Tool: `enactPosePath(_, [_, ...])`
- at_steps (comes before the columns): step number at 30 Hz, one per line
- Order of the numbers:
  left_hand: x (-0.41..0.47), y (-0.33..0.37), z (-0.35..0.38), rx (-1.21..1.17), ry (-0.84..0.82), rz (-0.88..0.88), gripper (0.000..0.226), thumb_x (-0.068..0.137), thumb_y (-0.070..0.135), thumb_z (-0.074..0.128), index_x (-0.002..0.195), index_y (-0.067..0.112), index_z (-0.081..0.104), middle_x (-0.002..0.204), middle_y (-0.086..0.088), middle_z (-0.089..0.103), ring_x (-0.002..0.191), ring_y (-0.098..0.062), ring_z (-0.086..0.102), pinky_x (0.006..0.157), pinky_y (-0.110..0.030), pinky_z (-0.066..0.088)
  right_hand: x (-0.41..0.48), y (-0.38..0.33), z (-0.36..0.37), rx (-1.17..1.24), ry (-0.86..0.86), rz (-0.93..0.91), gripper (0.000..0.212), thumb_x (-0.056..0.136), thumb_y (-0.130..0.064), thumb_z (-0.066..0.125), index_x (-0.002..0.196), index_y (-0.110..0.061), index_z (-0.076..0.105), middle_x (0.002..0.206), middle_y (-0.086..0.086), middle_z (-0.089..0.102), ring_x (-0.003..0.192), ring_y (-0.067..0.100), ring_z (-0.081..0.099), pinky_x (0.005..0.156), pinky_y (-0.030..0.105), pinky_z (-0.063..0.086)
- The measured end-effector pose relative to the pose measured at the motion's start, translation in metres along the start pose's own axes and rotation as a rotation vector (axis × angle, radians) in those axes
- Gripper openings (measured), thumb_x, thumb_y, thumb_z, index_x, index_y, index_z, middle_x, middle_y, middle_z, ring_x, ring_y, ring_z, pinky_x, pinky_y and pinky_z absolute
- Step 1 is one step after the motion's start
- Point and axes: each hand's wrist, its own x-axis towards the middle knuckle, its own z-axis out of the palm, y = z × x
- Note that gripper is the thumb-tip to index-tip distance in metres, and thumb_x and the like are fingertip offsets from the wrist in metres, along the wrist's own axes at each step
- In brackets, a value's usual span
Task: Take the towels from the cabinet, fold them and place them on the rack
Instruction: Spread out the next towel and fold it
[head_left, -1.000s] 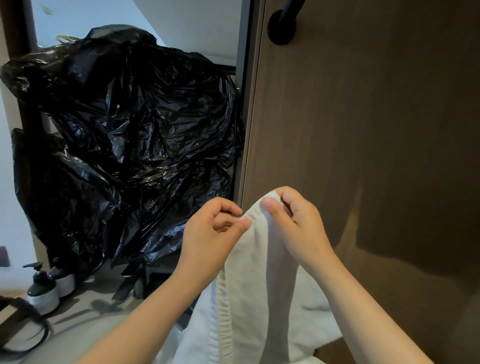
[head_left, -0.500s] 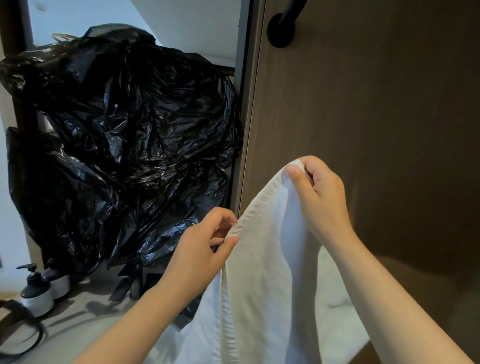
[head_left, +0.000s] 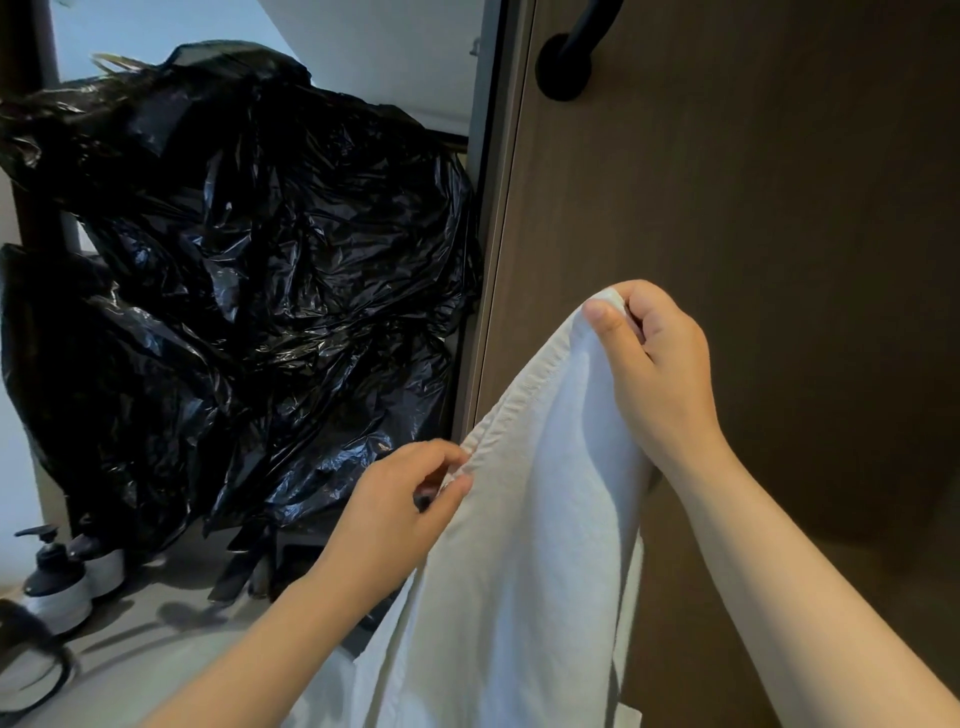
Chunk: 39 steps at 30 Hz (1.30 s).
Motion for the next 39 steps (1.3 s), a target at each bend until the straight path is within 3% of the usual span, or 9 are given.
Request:
enactPosePath(5, [-0.011, -0.027, 0.004, 0.009, -0.153, -0.144, 0.036, 0.090, 0.032, 0.064, 0.059, 0.016, 0.055, 0.058, 0.009, 0.050, 0.058, -0.006, 0.046, 0.057, -0.018, 0.036, 0.000, -0.004, -0.008, -0.020, 0.024, -0.004, 0.019, 0.101, -0.026, 0.052, 0.085, -0.018, 0.060, 0.078, -0.014, 0.057, 0.077, -0.002, 0.056, 0.062, 0.005, 0.039])
enactPosePath(11, [-0.020, -0.063, 0.001, 0.024, -0.251, -0.339, 0.049, 0.091, 0.036, 0.063, 0.053, 0.012, 0.044, 0.056, 0.003, 0.037, 0.053, -0.009, 0.037, 0.057, -0.028, 0.031, -0.007, 0.005, -0.018, -0.050, 0.059, 0.064, 0.016, 0.101, -0.031, 0.052, 0.089, -0.023, 0.060, 0.083, -0.017, 0.058, 0.084, -0.005, 0.057, 0.066, 0.002, 0.041])
enactPosePath(15, [-0.021, -0.078, -0.010, 0.135, -0.237, -0.351, 0.044, 0.092, 0.027, 0.062, 0.059, 0.006, 0.042, 0.058, 0.001, 0.034, 0.053, -0.010, 0.032, 0.055, -0.029, 0.025, -0.011, 0.012, -0.028, -0.079, 0.103, 0.088, 0.017, 0.101, -0.031, 0.051, 0.089, -0.023, 0.059, 0.083, -0.017, 0.058, 0.084, -0.008, 0.056, 0.067, 0.000, 0.041])
enactPosePath(20, [-0.010, -0.075, -0.020, 0.196, -0.112, -0.303, 0.032, 0.094, 0.026, 0.058, 0.066, 0.012, 0.053, 0.061, -0.003, 0.049, 0.058, -0.017, 0.045, 0.055, -0.031, 0.032, -0.014, 0.021, -0.036, -0.124, 0.159, 0.109, 0.020, 0.101, -0.028, 0.051, 0.087, -0.017, 0.060, 0.080, -0.015, 0.057, 0.079, -0.009, 0.055, 0.065, 0.000, 0.040])
enactPosePath(23, [0.001, -0.069, -0.030, 0.251, -0.057, -0.289, 0.036, 0.093, 0.036, 0.059, 0.060, 0.026, 0.049, 0.056, 0.001, 0.048, 0.056, -0.017, 0.046, 0.053, -0.033, 0.033, -0.017, 0.031, -0.043, -0.146, 0.210, 0.134, 0.020, 0.101, -0.030, 0.050, 0.088, -0.017, 0.060, 0.080, -0.015, 0.057, 0.079, -0.009, 0.055, 0.064, -0.001, 0.041])
enactPosePath(27, [0.015, -0.066, -0.042, 0.281, -0.012, -0.288, 0.039, 0.085, 0.049, 0.065, 0.059, 0.021, 0.056, 0.051, 0.003, 0.049, 0.052, -0.014, 0.047, 0.050, -0.030, 0.033, -0.021, 0.048, -0.055, -0.177, 0.283, 0.207, 0.022, 0.101, -0.034, 0.049, 0.090, -0.018, 0.061, 0.081, -0.015, 0.058, 0.079, -0.009, 0.055, 0.062, 0.006, 0.041])
enactPosePath(29, [0.021, -0.066, -0.045, 0.304, -0.050, -0.267, 0.032, 0.083, 0.039, 0.070, 0.059, 0.020, 0.059, 0.055, 0.004, 0.053, 0.054, -0.012, 0.048, 0.052, -0.029, 0.036, -0.025, 0.055, -0.059, -0.175, 0.306, 0.245, 0.021, 0.101, -0.035, 0.049, 0.091, -0.019, 0.061, 0.081, -0.016, 0.057, 0.079, -0.012, 0.055, 0.063, 0.008, 0.040])
enactPosePath(32, [0.023, -0.077, -0.051, 0.352, -0.121, -0.298, 0.009, 0.084, 0.016, 0.069, 0.075, 0.020, 0.070, 0.074, 0.008, 0.065, 0.066, -0.008, 0.058, 0.056, -0.018, 0.042, -0.033, 0.062, -0.062, -0.161, 0.344, 0.289, 0.021, 0.100, -0.035, 0.050, 0.091, -0.020, 0.061, 0.081, -0.018, 0.057, 0.079, -0.013, 0.055, 0.063, 0.005, 0.039])
enactPosePath(39, [0.008, -0.093, -0.045, 0.317, -0.135, -0.281, 0.015, 0.085, 0.012, 0.069, 0.080, 0.026, 0.068, 0.078, 0.010, 0.065, 0.071, -0.004, 0.058, 0.061, -0.017, 0.043, -0.038, 0.070, -0.064, -0.147, 0.361, 0.336, 0.022, 0.101, -0.034, 0.049, 0.094, -0.017, 0.062, 0.082, -0.015, 0.057, 0.077, 0.001, 0.057, 0.066, 0.012, 0.040])
